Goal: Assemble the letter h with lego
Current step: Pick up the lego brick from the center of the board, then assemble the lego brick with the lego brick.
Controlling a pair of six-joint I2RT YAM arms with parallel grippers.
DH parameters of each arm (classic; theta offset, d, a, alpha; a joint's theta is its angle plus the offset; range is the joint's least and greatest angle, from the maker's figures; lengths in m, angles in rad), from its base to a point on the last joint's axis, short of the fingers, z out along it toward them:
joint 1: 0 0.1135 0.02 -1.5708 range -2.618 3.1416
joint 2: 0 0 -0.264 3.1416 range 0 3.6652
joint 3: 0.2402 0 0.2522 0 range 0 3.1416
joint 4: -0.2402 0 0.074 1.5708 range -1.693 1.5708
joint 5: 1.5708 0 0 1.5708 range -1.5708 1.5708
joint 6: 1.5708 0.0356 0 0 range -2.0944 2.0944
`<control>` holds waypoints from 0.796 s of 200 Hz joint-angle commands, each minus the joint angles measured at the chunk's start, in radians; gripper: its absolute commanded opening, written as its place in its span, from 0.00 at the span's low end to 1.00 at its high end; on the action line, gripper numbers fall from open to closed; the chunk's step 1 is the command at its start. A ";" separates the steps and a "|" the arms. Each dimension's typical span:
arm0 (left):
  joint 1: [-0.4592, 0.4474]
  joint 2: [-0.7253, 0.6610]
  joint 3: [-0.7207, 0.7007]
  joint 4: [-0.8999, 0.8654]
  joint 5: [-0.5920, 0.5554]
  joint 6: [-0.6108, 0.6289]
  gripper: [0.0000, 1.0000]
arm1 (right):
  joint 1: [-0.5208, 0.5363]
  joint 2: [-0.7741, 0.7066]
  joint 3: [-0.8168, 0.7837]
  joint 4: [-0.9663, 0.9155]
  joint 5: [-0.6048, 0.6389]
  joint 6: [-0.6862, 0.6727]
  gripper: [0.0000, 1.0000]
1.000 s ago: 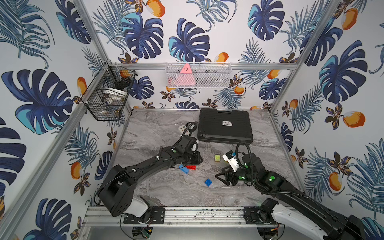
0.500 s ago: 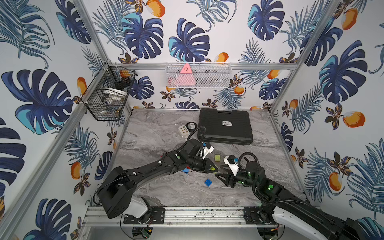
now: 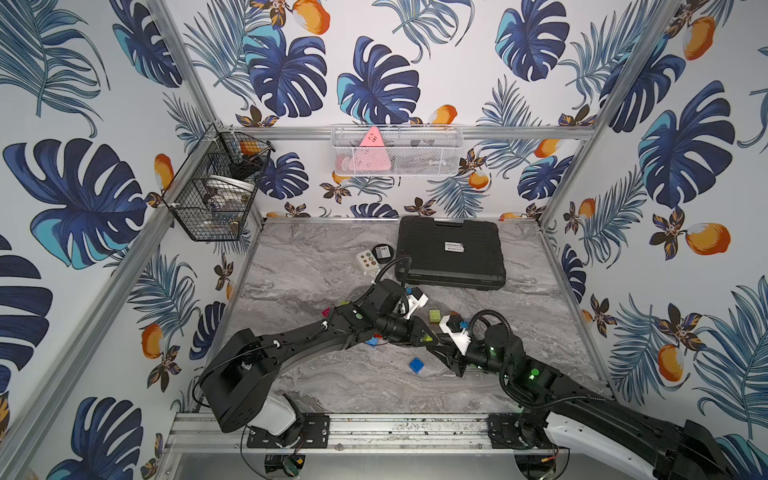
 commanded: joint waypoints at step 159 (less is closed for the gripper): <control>0.211 -0.164 -0.158 -0.292 -0.892 0.082 0.89 | 0.278 0.412 0.172 -0.247 0.339 0.297 0.32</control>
